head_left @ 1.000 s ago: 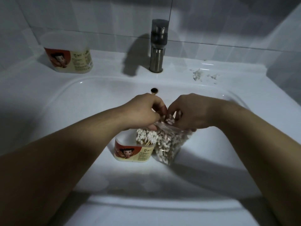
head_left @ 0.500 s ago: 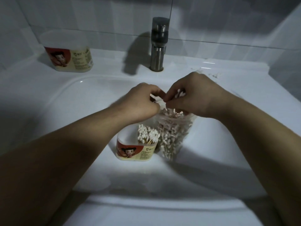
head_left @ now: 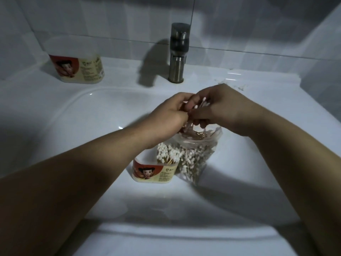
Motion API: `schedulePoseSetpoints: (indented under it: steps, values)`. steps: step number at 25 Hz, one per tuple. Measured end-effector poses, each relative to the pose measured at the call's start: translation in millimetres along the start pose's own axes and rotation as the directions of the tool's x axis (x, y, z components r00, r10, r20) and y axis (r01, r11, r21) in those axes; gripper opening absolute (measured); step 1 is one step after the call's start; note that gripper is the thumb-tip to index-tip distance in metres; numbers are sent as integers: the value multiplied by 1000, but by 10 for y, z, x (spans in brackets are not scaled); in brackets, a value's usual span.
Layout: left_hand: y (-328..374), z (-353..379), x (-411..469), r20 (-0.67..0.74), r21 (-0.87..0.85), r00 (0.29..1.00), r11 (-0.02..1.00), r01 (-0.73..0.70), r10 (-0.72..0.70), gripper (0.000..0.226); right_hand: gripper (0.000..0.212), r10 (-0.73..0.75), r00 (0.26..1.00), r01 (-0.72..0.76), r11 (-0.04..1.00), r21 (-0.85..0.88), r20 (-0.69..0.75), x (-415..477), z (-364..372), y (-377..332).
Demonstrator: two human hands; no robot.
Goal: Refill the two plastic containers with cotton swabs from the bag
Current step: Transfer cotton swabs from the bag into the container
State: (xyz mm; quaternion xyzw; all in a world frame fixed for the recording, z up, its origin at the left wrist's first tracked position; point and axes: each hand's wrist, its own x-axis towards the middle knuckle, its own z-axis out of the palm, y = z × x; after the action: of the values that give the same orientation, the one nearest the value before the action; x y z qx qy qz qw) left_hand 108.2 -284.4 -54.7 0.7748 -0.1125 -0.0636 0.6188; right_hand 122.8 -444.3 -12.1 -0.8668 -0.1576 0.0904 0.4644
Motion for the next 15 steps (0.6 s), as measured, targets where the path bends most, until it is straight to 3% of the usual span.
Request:
schedulePoseSetpoints:
  steps: [5,8,12,15]
  values:
    - [-66,-1,23,84,55,996,998,6,-11,27,19,34,994,-20,990,139,-102,60,-36,69]
    - [-127,-25,39,74,168,997,986,12,-25,28,18,33,994,-27,998,59,-104,72,30,100]
    - [-137,-27,47,56,171,995,983,71,-81,28,13,40,968,13,978,207,-250,110,24,110]
    - [-112,-18,31,55,182,995,981,72,-83,31,10,36,972,19,973,229,-232,96,35,113]
